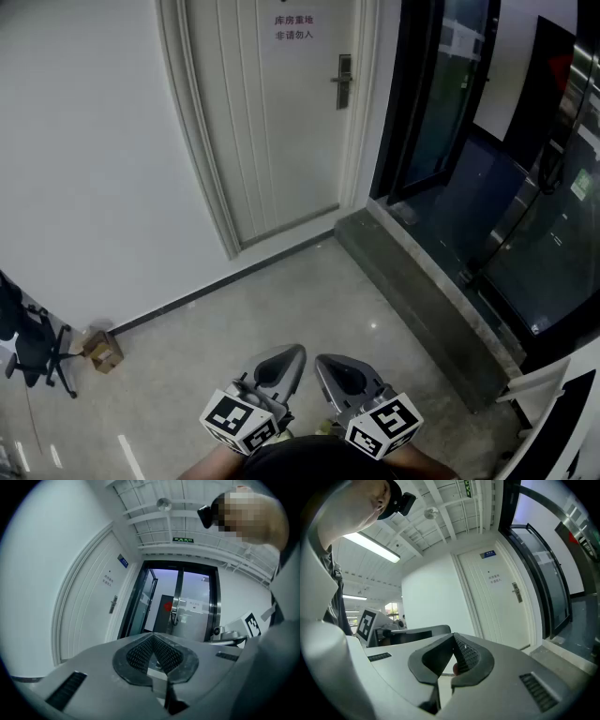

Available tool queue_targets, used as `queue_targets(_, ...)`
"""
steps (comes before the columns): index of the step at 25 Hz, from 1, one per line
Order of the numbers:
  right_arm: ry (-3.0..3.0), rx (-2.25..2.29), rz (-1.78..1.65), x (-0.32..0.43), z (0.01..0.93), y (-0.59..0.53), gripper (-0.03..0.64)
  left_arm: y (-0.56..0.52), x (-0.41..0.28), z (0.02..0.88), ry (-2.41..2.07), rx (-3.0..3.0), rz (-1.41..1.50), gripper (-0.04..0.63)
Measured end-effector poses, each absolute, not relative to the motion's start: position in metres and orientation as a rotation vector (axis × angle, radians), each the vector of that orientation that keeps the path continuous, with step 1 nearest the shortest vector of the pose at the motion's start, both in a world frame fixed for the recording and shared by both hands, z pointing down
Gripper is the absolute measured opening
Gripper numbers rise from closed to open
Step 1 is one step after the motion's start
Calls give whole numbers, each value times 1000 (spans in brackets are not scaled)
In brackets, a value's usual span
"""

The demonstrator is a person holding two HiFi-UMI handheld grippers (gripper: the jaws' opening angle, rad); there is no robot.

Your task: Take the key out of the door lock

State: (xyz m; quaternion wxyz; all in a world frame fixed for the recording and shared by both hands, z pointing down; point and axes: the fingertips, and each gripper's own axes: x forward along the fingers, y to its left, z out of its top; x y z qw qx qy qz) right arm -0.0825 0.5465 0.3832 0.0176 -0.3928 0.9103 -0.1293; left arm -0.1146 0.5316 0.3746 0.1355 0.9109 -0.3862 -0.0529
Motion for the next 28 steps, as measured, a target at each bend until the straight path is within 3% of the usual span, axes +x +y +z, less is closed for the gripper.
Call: queue_targets(28, 2775, -1237, -335, -7, 378, 492, 15, 471, -52, 377, -1153, 2685, -84, 5)
